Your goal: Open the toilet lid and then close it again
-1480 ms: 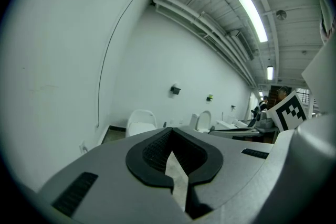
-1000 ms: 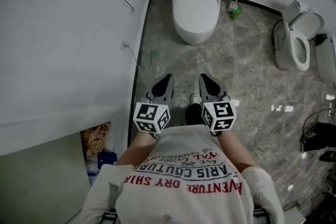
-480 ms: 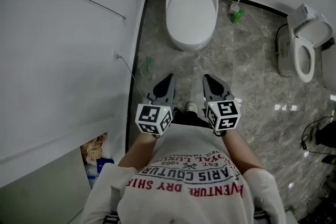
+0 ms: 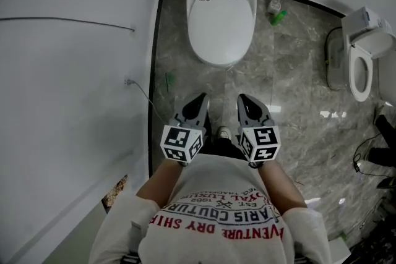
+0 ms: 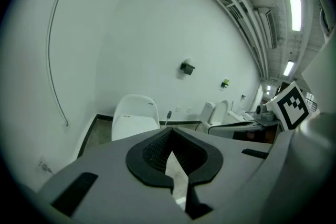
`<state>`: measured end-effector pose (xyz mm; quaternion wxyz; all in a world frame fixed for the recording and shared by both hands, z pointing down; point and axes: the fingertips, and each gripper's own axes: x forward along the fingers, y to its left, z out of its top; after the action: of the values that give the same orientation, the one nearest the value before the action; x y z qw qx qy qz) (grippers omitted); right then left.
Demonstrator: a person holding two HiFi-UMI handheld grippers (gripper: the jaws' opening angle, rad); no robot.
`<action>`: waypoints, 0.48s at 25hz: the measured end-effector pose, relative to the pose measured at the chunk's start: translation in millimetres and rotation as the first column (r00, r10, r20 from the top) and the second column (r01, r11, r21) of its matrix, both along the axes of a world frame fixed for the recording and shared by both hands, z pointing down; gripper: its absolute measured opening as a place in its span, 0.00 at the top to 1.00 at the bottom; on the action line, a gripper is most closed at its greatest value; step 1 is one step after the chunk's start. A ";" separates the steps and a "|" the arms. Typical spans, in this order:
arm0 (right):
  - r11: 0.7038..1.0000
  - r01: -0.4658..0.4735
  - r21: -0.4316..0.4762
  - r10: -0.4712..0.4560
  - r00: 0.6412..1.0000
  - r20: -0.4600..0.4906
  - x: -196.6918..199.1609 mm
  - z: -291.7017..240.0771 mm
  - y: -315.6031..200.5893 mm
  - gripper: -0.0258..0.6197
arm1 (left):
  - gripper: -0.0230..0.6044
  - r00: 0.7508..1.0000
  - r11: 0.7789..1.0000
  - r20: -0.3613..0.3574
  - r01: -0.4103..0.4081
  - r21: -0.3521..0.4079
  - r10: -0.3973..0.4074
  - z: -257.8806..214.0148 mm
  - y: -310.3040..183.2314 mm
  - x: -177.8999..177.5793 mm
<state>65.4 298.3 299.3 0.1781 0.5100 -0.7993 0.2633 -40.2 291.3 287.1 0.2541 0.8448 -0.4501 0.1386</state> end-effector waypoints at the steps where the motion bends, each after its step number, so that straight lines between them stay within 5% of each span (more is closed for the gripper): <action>1: 1.000 -0.004 -0.007 0.004 1.000 -0.007 -3.9 5.9 -12.0 0.94 | 0.95 1.000 1.000 -0.001 -0.014 -0.011 0.014 7.3 -13.6 -1.8; 7: 0.997 -0.076 -0.029 0.075 0.997 -0.016 -33.2 52.0 -85.2 0.94 | 0.95 0.994 0.993 -0.063 -0.092 -0.068 0.088 54.0 -86.6 -26.4; 12: 0.993 -0.116 -0.034 0.116 0.993 0.006 -35.5 78.8 -127.5 0.94 | 0.95 0.993 0.987 -0.005 -0.119 -0.107 0.119 90.2 -122.6 -40.7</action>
<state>29.9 170.8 378.1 0.1678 0.5514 -0.7645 0.2888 -80.9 168.7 377.2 0.2899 0.8554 -0.3908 0.1778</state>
